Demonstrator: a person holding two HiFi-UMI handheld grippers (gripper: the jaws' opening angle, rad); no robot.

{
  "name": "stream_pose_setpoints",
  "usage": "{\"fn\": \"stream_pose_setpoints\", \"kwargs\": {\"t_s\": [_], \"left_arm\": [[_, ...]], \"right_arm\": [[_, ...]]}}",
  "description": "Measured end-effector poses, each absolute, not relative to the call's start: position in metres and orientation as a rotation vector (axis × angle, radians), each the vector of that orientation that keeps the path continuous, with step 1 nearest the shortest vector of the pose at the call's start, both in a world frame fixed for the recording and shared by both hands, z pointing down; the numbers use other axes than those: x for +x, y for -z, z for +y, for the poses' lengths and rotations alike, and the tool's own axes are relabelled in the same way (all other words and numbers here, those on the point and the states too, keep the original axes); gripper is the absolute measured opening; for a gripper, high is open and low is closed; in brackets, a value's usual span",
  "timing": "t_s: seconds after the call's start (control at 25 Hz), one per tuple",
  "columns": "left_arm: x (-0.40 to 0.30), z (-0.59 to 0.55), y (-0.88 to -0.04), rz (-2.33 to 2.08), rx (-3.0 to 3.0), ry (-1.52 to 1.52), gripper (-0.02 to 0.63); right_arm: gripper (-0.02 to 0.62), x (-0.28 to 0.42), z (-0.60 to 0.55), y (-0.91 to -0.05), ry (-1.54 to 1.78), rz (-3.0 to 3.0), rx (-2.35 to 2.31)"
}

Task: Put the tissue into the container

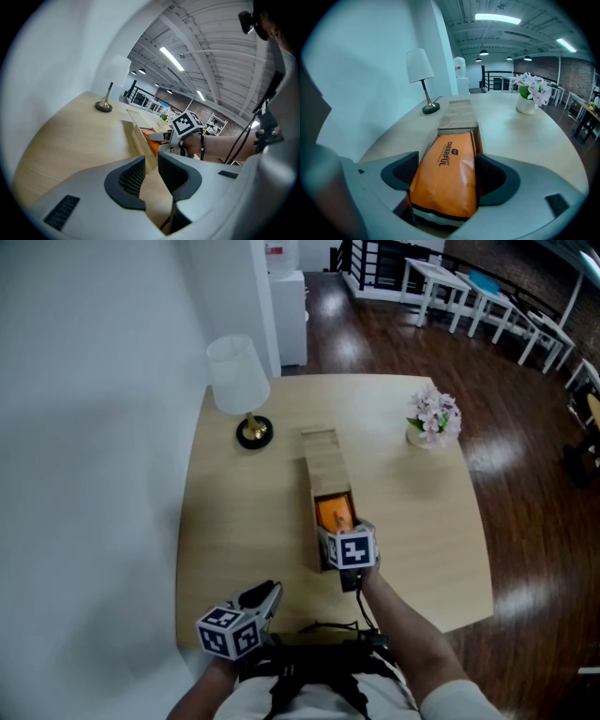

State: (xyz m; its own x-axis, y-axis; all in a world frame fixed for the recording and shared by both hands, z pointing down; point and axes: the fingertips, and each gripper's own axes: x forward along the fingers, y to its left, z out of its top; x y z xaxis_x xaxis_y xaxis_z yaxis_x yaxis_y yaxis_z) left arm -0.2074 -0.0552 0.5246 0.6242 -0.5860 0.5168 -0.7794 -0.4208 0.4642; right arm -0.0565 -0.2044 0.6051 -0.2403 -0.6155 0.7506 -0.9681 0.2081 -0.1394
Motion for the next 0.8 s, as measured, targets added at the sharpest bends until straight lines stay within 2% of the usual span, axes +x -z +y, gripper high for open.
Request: {"fn": "stream_pose_setpoints", "kwargs": {"t_s": [0.44,0.8], "left_arm": [[-0.194,-0.056,-0.519,-1.060,2.174,-0.355,0.087],[-0.174,-0.059,-0.511,-1.040,2.194,-0.305,0.086]], "right_arm": [[0.400,-0.060,-0.207,-0.596,-0.821,-1.988,1.450],[0.400,-0.035,-0.197,-0.580,-0.829,-2.006,1.458]]}}
